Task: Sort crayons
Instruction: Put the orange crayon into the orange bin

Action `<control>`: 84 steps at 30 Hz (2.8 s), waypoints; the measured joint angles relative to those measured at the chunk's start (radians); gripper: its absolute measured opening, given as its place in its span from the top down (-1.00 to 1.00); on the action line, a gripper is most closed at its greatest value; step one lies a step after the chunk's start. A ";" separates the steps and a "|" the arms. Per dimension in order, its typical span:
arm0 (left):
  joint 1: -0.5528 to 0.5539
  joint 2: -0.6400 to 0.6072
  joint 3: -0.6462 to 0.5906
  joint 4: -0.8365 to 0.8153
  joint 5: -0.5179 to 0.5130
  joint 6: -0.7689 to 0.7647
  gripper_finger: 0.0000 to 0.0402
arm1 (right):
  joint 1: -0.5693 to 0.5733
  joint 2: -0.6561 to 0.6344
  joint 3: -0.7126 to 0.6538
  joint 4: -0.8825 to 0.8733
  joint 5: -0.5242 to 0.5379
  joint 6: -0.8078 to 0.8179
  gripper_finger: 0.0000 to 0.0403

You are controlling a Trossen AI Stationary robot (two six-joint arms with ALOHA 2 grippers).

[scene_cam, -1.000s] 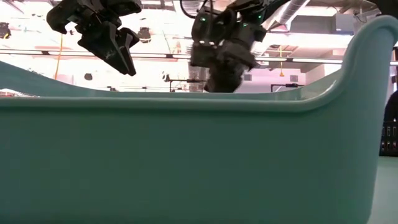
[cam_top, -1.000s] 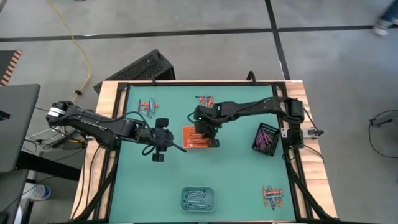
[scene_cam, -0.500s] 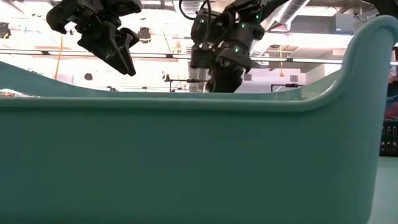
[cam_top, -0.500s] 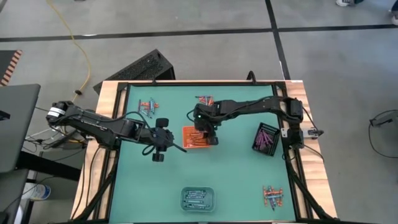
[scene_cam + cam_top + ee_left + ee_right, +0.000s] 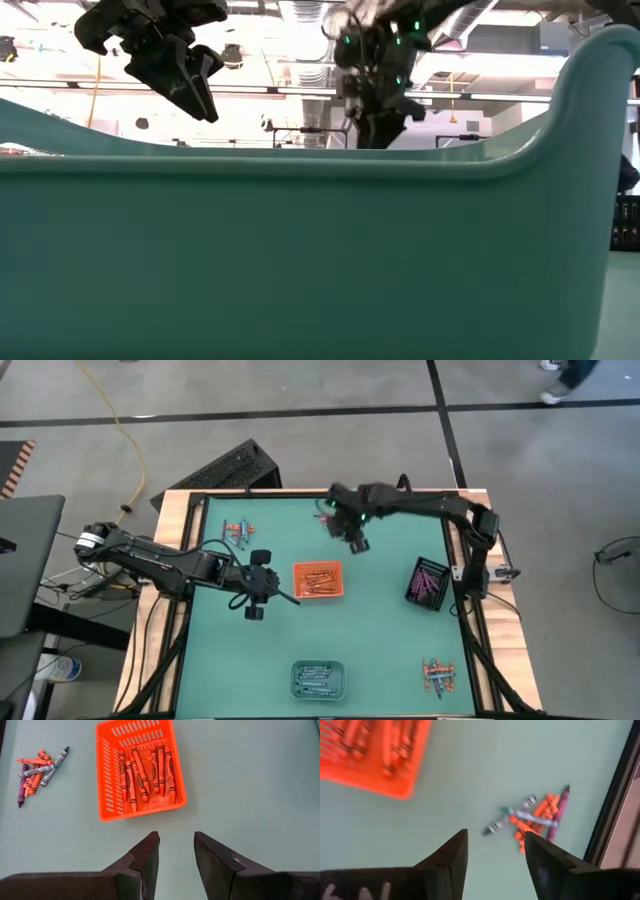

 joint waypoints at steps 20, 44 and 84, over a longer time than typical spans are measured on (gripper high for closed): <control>0.000 0.000 0.000 0.001 0.000 0.000 0.43 | -0.185 0.213 -0.002 0.122 -0.055 -0.412 0.26; 0.000 0.000 0.000 0.000 0.000 0.000 0.43 | -0.198 0.284 0.011 0.236 -0.011 -0.540 0.32; 0.000 0.000 0.000 0.001 0.000 0.000 0.43 | -0.141 0.302 0.164 0.003 0.065 -0.443 0.98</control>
